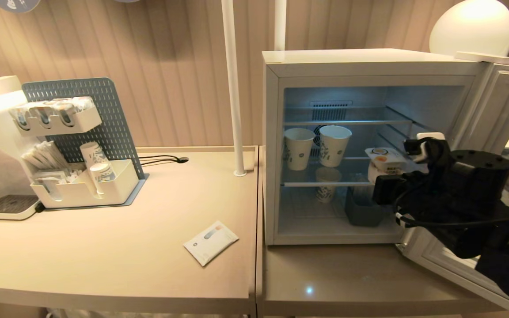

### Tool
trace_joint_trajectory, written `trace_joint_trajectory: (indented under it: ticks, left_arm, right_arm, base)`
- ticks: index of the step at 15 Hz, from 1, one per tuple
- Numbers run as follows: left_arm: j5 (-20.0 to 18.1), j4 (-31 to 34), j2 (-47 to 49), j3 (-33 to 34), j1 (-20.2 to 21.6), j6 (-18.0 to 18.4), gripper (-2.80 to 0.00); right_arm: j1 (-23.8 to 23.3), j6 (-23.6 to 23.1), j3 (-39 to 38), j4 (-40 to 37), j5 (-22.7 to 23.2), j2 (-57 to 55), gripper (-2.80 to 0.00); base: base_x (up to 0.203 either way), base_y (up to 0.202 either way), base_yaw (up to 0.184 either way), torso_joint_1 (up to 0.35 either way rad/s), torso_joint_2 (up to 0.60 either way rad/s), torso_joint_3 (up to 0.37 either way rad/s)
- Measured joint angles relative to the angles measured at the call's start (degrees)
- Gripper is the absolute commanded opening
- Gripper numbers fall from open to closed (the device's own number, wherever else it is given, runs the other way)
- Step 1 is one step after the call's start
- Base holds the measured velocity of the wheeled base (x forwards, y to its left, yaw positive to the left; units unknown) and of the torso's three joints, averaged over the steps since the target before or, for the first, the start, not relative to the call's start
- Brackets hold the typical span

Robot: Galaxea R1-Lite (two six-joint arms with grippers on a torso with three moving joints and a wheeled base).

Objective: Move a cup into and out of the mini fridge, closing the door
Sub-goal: Put the yoghurt in the freezer

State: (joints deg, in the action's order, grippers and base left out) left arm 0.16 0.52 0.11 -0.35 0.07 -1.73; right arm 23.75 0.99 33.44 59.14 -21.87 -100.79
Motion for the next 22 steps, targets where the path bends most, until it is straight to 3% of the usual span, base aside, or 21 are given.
trace_joint_trajectory:
  ticks: [10,22]
  left_arm:
    - [0.0,0.0,0.0,0.0,0.0,0.0,-2.8]
    - [0.0,0.0,0.0,0.0,0.0,0.0,-2.8]
  right_arm:
    - [-7.3,-0.5,11.5,-1.8,0.1,-11.2,-2.8]
    - [-8.4,-0.5,18.8,-7.4,0.2,-16.9,-2.8]
  base:
    - [0.0,0.0,0.0,0.0,0.0,0.0]
    - [0.0,0.0,0.0,0.0,0.0,0.0]
